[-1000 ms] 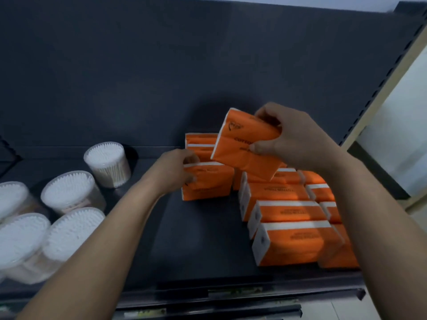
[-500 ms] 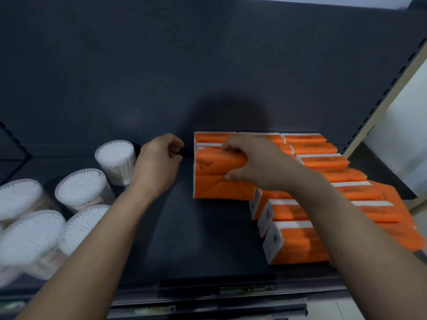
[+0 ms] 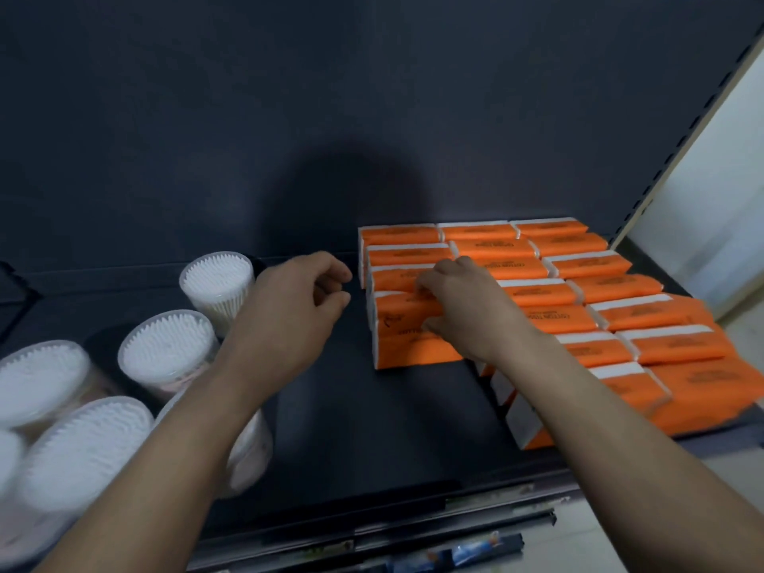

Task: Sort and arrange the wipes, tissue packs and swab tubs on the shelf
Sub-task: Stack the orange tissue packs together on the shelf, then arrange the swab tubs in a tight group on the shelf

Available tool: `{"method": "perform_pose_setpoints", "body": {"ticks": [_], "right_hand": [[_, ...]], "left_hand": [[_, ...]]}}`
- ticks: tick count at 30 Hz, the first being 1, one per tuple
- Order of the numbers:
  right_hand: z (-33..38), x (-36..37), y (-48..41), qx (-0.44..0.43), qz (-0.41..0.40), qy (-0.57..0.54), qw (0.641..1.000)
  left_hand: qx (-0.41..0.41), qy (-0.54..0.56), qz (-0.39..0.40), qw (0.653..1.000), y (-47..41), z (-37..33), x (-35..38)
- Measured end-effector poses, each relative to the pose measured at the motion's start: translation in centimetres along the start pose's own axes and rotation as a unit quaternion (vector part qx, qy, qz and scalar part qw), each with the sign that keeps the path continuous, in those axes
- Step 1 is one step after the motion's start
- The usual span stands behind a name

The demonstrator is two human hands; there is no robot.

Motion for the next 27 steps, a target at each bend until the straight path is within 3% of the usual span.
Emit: {"method": "perform_pose_setpoints", "body": {"ticks": [5,14,19,27], "right_hand": [[0.4,-0.1,0.5,0.049,-0.018,-0.030,0.998],[1.5,-1.5,1.6,0.060,-0.045,-0.050,0.996],[2.5,-4.2,1.2,0.009,-0.095,-0.077,0.992],[4.8,-6.2,1.2,-0.082,-0.108,-0.095,0.986]], "left_hand": [[0.014,0.002,0.017,1.000,0.4,0.2,-0.7],[0.043,-0.005,0.005,0.999,1.6,1.1,-2.1],[0.052,-0.013,-0.041,0.998,2.4,1.2,-3.3],[0.060,-0.103,-0.142,0.983,6.2,0.8,-6.6]]}}
Point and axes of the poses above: each hand's wrist, its own y-axis away from the middle knuckle, its own x-axis out of the palm, z = x × y, the point moved 1 cm from there along -y, towards the middle knuckle, and after that the axes turned 7 degrees about -z, right-handed, at the moved point
